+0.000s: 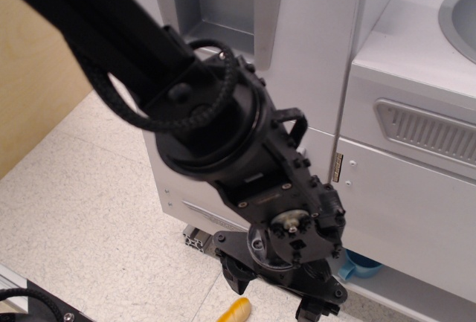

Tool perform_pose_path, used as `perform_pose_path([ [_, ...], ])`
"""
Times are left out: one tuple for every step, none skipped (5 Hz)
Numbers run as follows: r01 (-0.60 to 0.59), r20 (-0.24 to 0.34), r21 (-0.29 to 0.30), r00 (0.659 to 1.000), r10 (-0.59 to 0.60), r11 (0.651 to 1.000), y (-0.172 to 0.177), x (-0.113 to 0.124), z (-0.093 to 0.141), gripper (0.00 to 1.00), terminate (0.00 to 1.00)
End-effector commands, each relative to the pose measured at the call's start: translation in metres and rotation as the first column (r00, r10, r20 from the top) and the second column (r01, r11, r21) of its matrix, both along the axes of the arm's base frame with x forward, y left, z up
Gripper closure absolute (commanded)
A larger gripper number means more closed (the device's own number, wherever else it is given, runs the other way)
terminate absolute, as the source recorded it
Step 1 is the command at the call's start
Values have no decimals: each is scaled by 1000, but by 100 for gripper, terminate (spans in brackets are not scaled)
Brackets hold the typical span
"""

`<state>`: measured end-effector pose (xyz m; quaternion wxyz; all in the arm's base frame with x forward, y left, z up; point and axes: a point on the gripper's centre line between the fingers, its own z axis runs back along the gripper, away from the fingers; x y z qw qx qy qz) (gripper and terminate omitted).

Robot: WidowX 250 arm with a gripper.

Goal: Open low fridge

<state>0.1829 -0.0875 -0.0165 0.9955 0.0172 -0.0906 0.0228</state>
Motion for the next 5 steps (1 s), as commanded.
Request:
perform_pose_path([
  [0,0,0,1000,0,1000,0,0,0,0,0],
  [41,65,-4,997,-41,999,16,19,7,0,0],
  [87,104,-7,991,-86,996,27,46,13,0,0],
  [69,129,-19,990,-66,997,35,72,10,0,0],
  [56,163,-20,985,-52,998,33,92,2,0,0],
])
